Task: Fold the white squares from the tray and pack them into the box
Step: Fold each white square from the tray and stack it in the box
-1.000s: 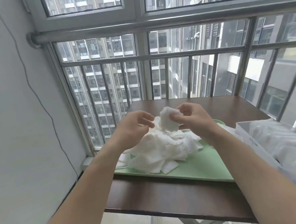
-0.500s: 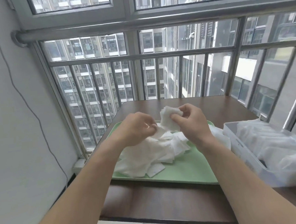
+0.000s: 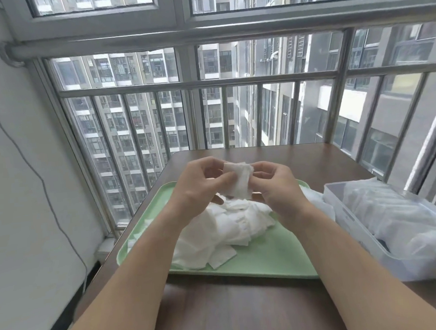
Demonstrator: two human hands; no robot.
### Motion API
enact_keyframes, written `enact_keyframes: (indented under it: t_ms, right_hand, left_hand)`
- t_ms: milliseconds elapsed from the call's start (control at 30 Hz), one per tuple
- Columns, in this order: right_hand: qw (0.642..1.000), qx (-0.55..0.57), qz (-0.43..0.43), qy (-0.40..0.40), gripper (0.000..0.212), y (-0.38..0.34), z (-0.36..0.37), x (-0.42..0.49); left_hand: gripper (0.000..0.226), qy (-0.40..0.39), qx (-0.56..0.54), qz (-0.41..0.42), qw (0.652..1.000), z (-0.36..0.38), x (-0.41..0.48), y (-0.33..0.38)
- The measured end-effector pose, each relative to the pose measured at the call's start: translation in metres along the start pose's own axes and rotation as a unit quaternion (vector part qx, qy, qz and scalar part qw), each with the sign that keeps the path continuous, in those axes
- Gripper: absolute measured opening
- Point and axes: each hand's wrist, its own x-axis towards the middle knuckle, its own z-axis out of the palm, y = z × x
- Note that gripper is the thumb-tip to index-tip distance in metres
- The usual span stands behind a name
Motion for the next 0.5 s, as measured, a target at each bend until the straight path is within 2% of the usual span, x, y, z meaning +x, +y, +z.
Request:
enact_keyframes:
  t_ms: [367,433,500]
  right_hand:
    - [0.997,0.027,0.03,-0.069,0.037,-0.006,0.001,-0.003]
    - [0.999,0.005,0.027,-0.045,0.032,-0.003,0.002,-0.001]
    - [0.999,-0.024,0.027,0.013,0.023,0.001,0.001,0.002]
  left_hand:
    - [0.018,0.048,0.138,0.064,0.987,-0.003,-0.002,-0.012]
    - [0.021,0.079,0.192,0.072,0.976,-0.006,-0.002,-0.012]
    - [0.019,0.107,0.25,0.055,0.961,-0.013,-0.001,-0.012]
